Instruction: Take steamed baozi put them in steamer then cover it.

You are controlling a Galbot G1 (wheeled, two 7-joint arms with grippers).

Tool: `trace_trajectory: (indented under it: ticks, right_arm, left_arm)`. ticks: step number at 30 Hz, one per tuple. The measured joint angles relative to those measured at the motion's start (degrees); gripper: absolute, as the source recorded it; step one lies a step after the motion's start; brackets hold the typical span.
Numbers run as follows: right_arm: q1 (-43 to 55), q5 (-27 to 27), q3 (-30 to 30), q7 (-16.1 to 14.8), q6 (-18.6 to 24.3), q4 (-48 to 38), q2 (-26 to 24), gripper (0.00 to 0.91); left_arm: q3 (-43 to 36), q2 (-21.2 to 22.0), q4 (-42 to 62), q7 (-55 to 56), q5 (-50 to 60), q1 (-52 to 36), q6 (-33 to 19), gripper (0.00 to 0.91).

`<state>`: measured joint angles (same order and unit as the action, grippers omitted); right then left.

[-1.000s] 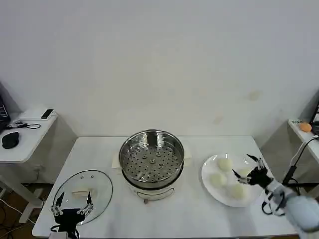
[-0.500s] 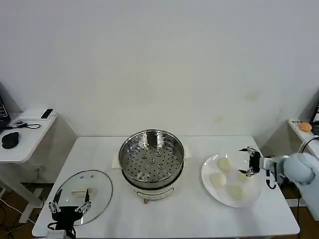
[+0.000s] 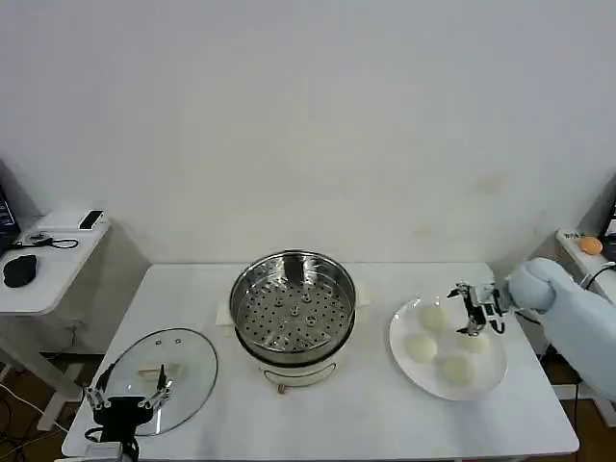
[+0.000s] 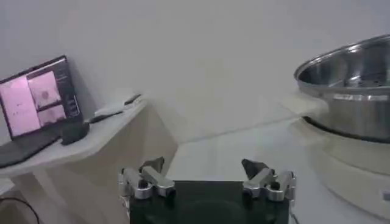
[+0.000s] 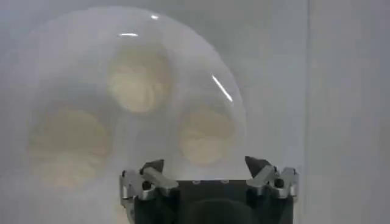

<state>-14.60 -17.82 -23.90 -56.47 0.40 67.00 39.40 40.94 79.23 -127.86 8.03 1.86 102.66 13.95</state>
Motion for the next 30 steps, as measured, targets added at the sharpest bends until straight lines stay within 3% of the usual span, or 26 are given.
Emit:
trace_trajectory:
  ticks: [6, 17, 30]
  right_arm:
    - [3.8, -1.1, -4.3, -0.4, 0.2, -4.5, 3.4, 0.907]
    - [5.9, -1.8, -8.2, -0.6, -0.4, -8.3, 6.2, 0.675]
    - [6.8, -1.0, -9.6, -0.6, -0.5, -9.1, 6.8, 0.635]
  left_arm:
    - [0.2, 0.1, 0.4, -0.1, 0.4, 0.1, -0.2, 0.907]
    - [-0.2, 0.3, 0.5, -0.2, 0.7, -0.1, -0.3, 0.907]
    - [-0.7, 0.4, 0.2, -0.1, 0.7, 0.4, -0.9, 0.907]
